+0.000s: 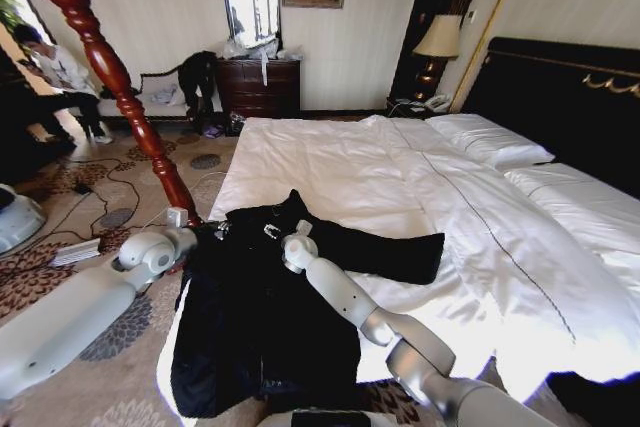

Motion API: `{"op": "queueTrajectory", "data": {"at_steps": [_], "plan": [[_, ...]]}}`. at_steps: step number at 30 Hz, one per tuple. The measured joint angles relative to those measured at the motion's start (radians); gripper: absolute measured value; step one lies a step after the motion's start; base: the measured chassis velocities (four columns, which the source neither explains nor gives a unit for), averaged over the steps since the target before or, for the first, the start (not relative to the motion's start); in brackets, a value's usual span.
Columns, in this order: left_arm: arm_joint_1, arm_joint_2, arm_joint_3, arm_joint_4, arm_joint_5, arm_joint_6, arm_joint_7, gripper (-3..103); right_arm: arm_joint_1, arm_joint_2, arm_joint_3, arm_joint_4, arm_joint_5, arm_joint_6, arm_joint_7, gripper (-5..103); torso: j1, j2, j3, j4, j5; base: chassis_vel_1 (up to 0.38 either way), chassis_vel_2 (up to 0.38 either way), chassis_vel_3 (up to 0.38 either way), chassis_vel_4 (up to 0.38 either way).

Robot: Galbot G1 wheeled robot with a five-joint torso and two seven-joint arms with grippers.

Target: Pick up the clothes from the bed and hang them on the clothes hanger.

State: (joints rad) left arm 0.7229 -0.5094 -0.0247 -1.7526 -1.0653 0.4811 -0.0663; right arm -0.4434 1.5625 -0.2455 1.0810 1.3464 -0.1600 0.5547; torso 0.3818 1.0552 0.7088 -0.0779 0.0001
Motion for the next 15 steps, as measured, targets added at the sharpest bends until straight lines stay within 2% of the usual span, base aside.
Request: {"op": "queueTrajectory", "data": {"at_steps": [4, 9, 15], "plan": [[0.0, -0.031, 0.019, 0.032, 0.032, 0.0, -0.026, 1, 0.003, -0.005, 0.019, 0.005, 0.001, 0.0, 0.001, 100, 0.0, 0.0, 0.0, -0.0002, -0.0001, 0.0, 0.0, 0.0, 0.0], [0.008, -0.053, 0.049, 0.043, 0.075, 0.0, -0.028, 1, 0.005, -0.002, 0.024, -0.006, -0.005, 0.0, 0.0, 100, 0.0, 0.0, 0.0, -0.0002, -0.0002, 0.0, 0.0, 0.0, 0.0], [0.015, -0.024, 0.055, -0.013, 0.064, 0.008, -0.01, 1, 0.011, 0.01, 0.03, -0.029, -0.023, 0.006, -0.009, 100, 0.0, 0.0, 0.0, 0.0, 0.0, 0.0, 0.0, 0.0, 0.0]]}}
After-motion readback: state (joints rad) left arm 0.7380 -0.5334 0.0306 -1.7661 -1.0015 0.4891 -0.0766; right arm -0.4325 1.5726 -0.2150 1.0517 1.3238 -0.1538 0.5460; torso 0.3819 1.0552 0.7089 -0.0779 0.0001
